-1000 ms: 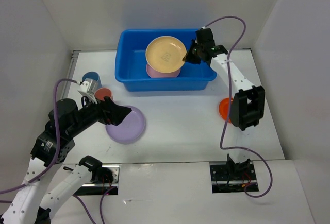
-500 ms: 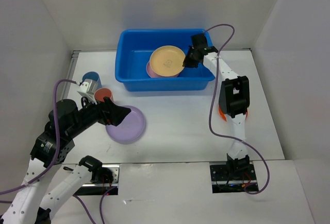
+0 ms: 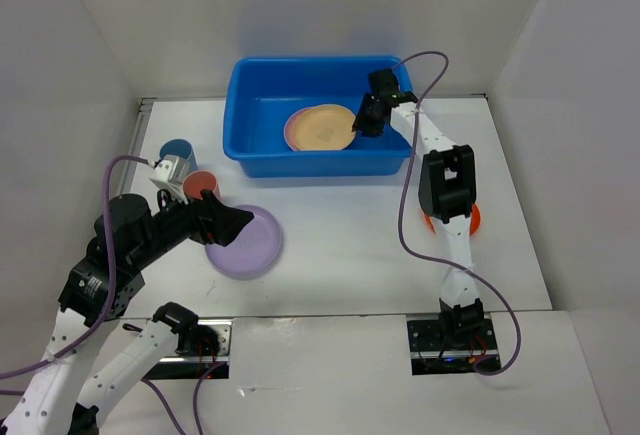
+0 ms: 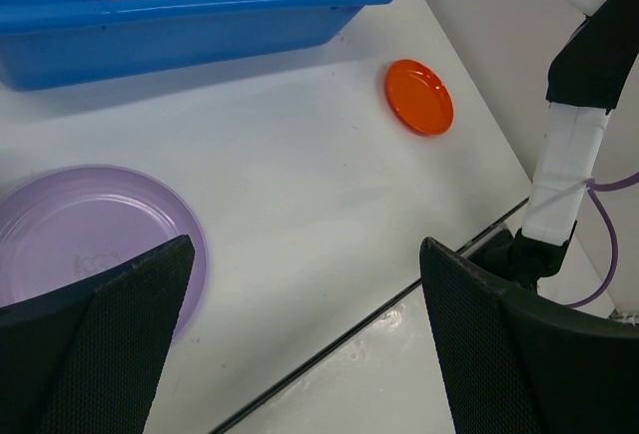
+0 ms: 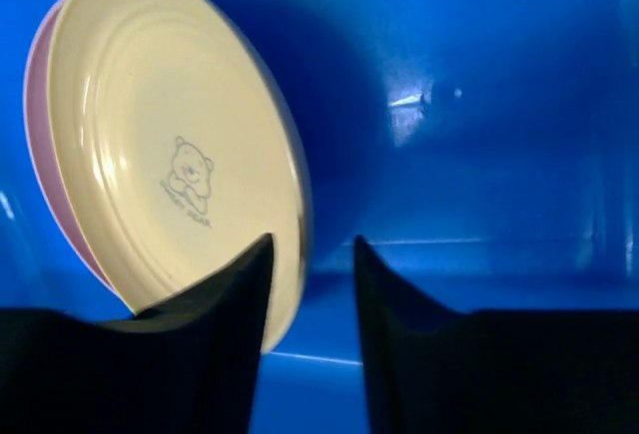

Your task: Place the mixed dishes into the plastic bin

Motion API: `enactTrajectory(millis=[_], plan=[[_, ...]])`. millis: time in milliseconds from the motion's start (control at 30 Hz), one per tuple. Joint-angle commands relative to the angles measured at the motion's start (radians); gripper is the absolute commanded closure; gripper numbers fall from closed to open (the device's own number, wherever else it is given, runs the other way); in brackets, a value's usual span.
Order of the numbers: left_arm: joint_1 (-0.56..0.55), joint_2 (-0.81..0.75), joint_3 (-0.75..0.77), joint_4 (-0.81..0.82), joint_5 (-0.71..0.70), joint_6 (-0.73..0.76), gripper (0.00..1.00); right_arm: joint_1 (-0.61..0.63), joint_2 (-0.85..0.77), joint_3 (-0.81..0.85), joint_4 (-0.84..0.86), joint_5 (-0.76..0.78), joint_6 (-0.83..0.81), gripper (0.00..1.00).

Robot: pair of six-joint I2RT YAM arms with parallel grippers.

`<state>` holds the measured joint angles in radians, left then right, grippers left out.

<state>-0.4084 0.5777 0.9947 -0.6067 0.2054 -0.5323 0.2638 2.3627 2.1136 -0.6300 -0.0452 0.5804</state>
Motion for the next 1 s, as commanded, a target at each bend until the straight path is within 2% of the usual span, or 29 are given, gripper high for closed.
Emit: enactTrajectory(millis=[0, 33, 67, 167, 267, 300, 333, 433, 600, 633, 767, 800, 900, 967], plan=[[0.003, -0.01, -0.002, 0.009, 0.002, -0.018, 0.0, -0.001, -0.071, 0.062, -0.007, 0.002, -0.019, 0.55], [0.003, -0.01, -0.002, 0.008, 0.002, -0.018, 0.0, -0.001, -0.083, 0.074, -0.02, 0.002, -0.028, 0.49], [0.003, -0.01, -0.002, 0.008, -0.009, -0.018, 0.0, -0.001, -0.112, 0.098, -0.033, 0.013, -0.028, 0.4], [0.003, -0.01, -0.002, 0.008, -0.009, -0.018, 0.0, 0.021, -0.187, 0.157, -0.097, 0.047, -0.048, 0.27], [0.003, -0.001, -0.002, 0.008, -0.009, -0.018, 0.0, 0.051, -0.287, 0.131, -0.134, 0.059, -0.057, 0.23], [0.003, -0.001, -0.002, 0.008, -0.009, -0.018, 0.0, 0.06, -0.393, 0.088, -0.134, 0.047, -0.039, 0.22], [0.003, -0.001, -0.002, 0.008, -0.009, -0.018, 0.0, 0.084, -0.463, -0.063, -0.046, 0.029, -0.013, 0.22], [0.003, -0.01, -0.002, 0.008, -0.018, -0.018, 0.0, 0.139, -0.735, -0.344, 0.073, -0.002, 0.056, 0.22], [0.003, -0.01, 0.01, -0.01, -0.027, -0.009, 0.0, 0.23, -1.098, -0.631, 0.145, 0.002, 0.143, 0.22], [0.003, -0.01, 0.01, -0.01, -0.027, -0.009, 0.0, 0.247, -1.137, -0.732, 0.165, -0.01, 0.162, 0.22], [0.003, -0.01, 0.01, -0.001, -0.027, -0.009, 0.0, 0.345, -1.23, -0.952, 0.249, -0.054, 0.225, 0.24], [0.003, -0.019, 0.01, -0.001, -0.027, -0.018, 0.0, 0.376, -1.24, -1.05, 0.316, -0.074, 0.251, 0.24], [0.003, -0.019, 0.001, 0.008, -0.018, -0.018, 0.0, 0.438, -1.254, -1.211, 0.49, -0.142, 0.333, 0.25], [0.003, -0.019, 0.001, 0.008, -0.018, -0.018, 0.0, 0.486, -1.206, -1.227, 0.523, -0.125, 0.357, 0.25]])
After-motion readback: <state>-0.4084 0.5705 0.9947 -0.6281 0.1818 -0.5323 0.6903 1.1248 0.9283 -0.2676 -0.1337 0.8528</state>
